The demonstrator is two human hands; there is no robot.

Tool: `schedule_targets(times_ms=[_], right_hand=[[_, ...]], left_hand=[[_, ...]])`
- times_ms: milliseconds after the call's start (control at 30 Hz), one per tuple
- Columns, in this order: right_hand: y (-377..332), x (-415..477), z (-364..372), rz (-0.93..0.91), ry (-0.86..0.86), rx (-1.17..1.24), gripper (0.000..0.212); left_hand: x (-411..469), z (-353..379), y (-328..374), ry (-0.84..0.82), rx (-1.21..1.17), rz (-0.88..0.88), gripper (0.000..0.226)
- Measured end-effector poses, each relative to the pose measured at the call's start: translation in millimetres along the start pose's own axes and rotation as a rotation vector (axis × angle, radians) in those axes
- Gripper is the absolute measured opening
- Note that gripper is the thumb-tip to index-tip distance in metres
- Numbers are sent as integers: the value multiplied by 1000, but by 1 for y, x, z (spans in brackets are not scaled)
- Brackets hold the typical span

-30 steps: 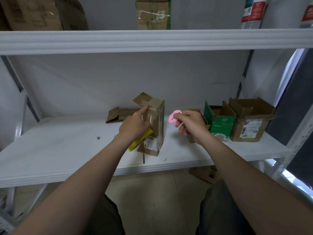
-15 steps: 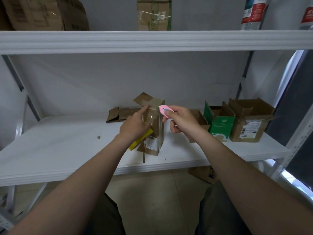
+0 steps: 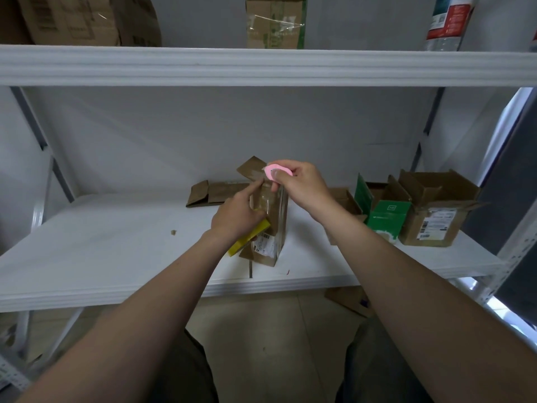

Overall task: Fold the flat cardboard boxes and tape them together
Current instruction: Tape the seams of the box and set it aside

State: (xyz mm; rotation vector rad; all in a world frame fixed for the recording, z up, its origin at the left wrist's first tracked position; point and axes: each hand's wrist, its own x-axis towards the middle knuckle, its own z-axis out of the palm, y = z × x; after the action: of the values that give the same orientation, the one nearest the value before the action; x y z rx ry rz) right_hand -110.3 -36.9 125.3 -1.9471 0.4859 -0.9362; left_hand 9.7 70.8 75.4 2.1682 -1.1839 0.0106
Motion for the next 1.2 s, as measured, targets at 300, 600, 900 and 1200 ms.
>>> schedule_targets(times_ms=[300,600,900,1200], right_hand=[[12,12,5,-222,-59,-413,18],[22,11,-7,-206,-205,-586,33],[13,2,-5,-304,-274,-726,32],[4,-1,7,-283,-254,-946,27]], left_hand=[[8,4,-8,1,-32,14,70],[6,5,-20,45,-250,-2,81],[5,-1,-15,-107,-350,-194,16],[3,-4,-11,-83,-294,-186,25]])
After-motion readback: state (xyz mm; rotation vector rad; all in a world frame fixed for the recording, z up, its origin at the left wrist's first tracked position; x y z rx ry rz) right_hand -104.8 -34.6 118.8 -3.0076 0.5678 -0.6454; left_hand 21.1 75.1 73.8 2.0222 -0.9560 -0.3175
